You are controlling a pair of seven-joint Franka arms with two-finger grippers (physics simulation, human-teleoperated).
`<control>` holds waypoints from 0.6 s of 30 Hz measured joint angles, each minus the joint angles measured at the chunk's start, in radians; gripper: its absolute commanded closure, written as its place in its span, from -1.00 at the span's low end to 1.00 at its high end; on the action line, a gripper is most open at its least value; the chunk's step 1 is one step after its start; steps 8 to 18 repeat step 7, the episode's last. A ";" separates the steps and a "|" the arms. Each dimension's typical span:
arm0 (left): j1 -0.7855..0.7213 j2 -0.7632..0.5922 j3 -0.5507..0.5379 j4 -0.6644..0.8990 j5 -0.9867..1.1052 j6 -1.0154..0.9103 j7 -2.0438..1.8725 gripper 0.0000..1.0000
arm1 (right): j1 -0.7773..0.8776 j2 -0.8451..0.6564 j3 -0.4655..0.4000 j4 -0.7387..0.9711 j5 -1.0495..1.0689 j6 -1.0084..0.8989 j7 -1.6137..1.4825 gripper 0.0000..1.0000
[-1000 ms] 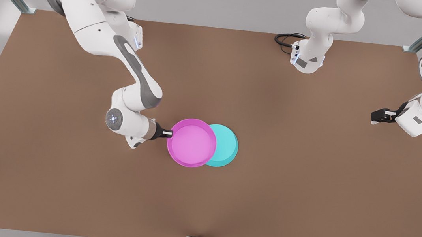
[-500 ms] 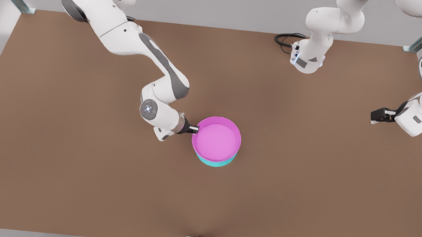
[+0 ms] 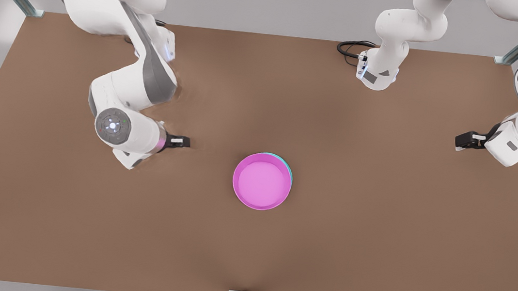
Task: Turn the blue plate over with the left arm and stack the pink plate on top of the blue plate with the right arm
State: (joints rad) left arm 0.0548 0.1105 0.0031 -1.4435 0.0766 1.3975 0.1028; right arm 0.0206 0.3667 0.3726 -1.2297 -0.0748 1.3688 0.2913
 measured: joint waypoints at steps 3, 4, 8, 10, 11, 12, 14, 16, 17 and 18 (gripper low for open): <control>-0.001 0.000 0.000 0.000 0.000 0.000 0.000 -1.00 | -0.073 -0.185 -0.099 -0.176 -0.093 0.067 -0.107 -1.00; -0.001 0.000 0.000 0.001 0.000 0.000 0.000 -1.00 | -0.062 -0.322 -0.129 -0.416 -0.058 0.277 -0.096 -1.00; -0.001 0.000 0.000 0.000 0.000 0.002 -0.001 -1.00 | -0.113 -0.328 -0.127 -0.346 0.030 0.248 -0.110 -1.00; -0.001 0.000 0.000 0.000 0.000 0.002 -0.001 -1.00 | -0.113 -0.328 -0.127 -0.346 0.030 0.248 -0.110 -1.00; -0.001 0.000 0.000 0.000 0.000 0.002 -0.001 -1.00 | -0.113 -0.328 -0.127 -0.346 0.030 0.248 -0.110 -1.00; -0.001 0.000 0.000 0.000 0.000 0.002 -0.001 -1.00 | -0.113 -0.328 -0.127 -0.346 0.030 0.248 -0.110 -1.00; -0.001 0.000 0.000 0.000 0.000 0.002 -0.001 -1.00 | -0.113 -0.328 -0.127 -0.346 0.030 0.248 -0.110 -1.00; -0.001 0.000 0.000 0.000 0.000 0.002 -0.001 -1.00 | -0.113 -0.328 -0.127 -0.346 0.030 0.248 -0.110 -1.00; -0.001 0.000 0.000 0.000 0.000 0.002 -0.001 -1.00 | -0.113 -0.328 -0.127 -0.346 0.030 0.248 -0.110 -1.00; -0.001 0.000 0.000 0.000 0.000 0.002 -0.001 -1.00 | -0.113 -0.328 -0.127 -0.346 0.030 0.248 -0.110 -1.00</control>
